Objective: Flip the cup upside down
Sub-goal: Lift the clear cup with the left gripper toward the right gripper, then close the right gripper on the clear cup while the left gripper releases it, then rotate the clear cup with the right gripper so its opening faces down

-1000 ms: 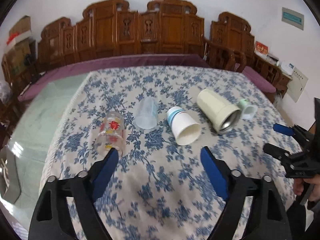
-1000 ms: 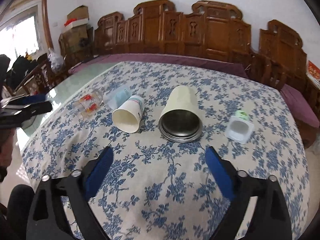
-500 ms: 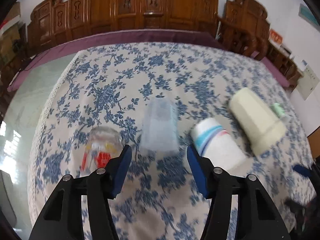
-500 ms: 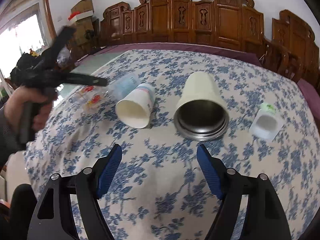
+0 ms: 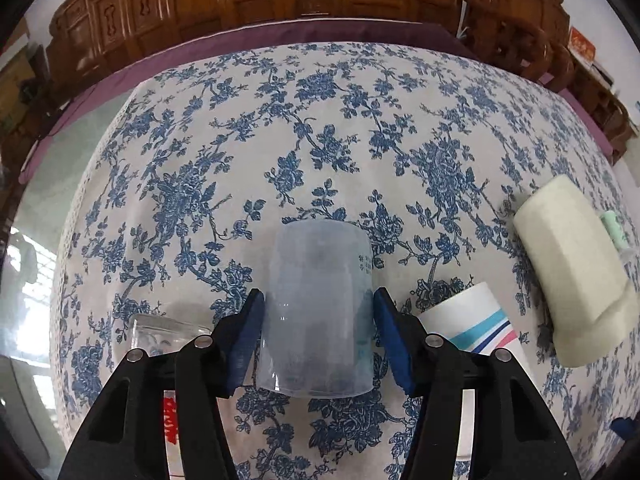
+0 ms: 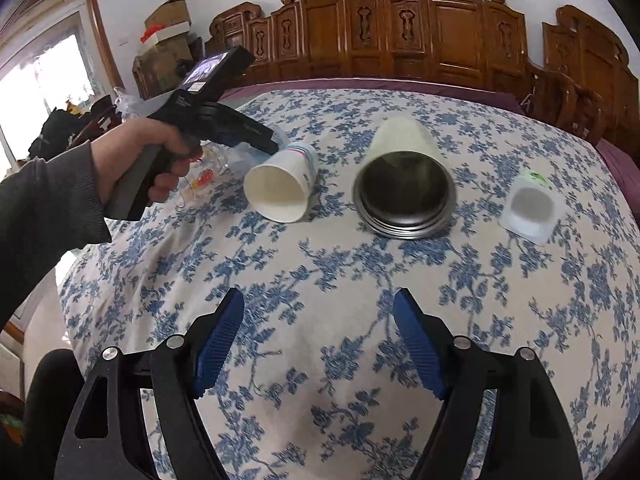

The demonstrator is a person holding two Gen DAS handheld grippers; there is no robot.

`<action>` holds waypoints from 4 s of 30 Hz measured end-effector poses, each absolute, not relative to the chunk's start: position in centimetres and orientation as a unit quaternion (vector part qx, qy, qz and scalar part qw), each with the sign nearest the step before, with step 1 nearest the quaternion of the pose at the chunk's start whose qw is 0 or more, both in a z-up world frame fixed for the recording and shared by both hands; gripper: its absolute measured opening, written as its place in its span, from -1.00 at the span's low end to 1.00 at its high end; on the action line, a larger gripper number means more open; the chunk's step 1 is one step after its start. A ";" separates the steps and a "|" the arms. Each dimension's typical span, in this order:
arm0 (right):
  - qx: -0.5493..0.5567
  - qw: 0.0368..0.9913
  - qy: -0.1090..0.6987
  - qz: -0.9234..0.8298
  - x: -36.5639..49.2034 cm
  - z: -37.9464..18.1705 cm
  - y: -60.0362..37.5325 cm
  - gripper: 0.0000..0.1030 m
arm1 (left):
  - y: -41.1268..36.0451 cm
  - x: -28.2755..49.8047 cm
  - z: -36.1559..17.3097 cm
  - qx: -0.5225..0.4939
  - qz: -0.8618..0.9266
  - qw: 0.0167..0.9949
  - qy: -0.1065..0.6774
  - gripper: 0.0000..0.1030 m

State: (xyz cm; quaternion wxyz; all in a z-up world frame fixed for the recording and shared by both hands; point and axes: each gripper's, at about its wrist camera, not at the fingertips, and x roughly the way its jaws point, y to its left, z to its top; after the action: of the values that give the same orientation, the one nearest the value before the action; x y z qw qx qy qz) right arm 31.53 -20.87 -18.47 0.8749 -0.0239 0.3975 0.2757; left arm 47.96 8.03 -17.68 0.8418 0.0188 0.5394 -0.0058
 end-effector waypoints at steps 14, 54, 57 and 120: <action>-0.009 0.897 0.373 0.236 27.3 -15.7 -24.2 0.54 | 5.6 35.2 -11.7 0.029 -0.057 0.872 0.486 0.02; 0.027 0.896 0.398 0.196 21.9 -15.7 -24.3 0.54 | 1.7 18.2 -12.0 -0.063 -0.105 0.902 0.414 0.34; 0.034 0.889 0.407 0.207 22.3 -16.2 -22.5 0.54 | 3.5 17.6 -10.6 -0.063 -0.080 0.916 0.387 0.46; -0.137 0.900 0.355 0.214 25.4 -17.6 -15.2 0.13 | 8.8 15.3 -9.8 -0.047 -0.021 0.943 0.328 0.83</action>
State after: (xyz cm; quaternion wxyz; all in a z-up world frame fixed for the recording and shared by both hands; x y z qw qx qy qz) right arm 25.37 -15.16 -17.59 0.8999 -0.1369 0.3548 0.2135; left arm 15.33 8.82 -9.80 0.9433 -0.0466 0.3280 -0.0209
